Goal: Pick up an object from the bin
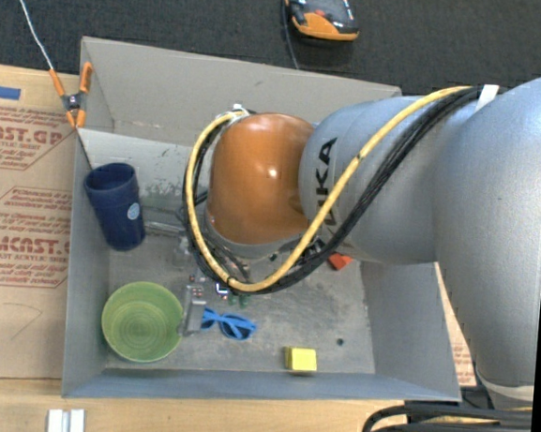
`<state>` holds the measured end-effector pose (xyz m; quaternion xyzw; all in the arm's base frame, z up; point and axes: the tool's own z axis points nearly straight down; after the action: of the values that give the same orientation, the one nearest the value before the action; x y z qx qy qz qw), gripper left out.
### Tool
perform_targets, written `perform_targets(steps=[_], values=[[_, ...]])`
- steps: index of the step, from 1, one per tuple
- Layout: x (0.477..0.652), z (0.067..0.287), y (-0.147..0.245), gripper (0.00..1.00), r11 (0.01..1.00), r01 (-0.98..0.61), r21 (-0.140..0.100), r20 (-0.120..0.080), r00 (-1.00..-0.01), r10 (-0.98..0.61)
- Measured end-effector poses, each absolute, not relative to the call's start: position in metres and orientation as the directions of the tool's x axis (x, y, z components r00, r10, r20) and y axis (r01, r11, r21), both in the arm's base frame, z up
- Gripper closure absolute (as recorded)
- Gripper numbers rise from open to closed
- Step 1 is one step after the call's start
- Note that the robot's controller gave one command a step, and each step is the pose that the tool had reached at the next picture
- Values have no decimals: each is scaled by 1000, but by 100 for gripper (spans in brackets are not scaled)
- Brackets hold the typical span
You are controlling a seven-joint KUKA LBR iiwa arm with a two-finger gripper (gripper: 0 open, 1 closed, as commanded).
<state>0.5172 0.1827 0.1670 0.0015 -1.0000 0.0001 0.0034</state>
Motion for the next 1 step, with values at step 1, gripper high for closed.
perform_targets(steps=[1], values=[[546, 67, 179, 0, 973, -230, 3, 9, -973, -230]])
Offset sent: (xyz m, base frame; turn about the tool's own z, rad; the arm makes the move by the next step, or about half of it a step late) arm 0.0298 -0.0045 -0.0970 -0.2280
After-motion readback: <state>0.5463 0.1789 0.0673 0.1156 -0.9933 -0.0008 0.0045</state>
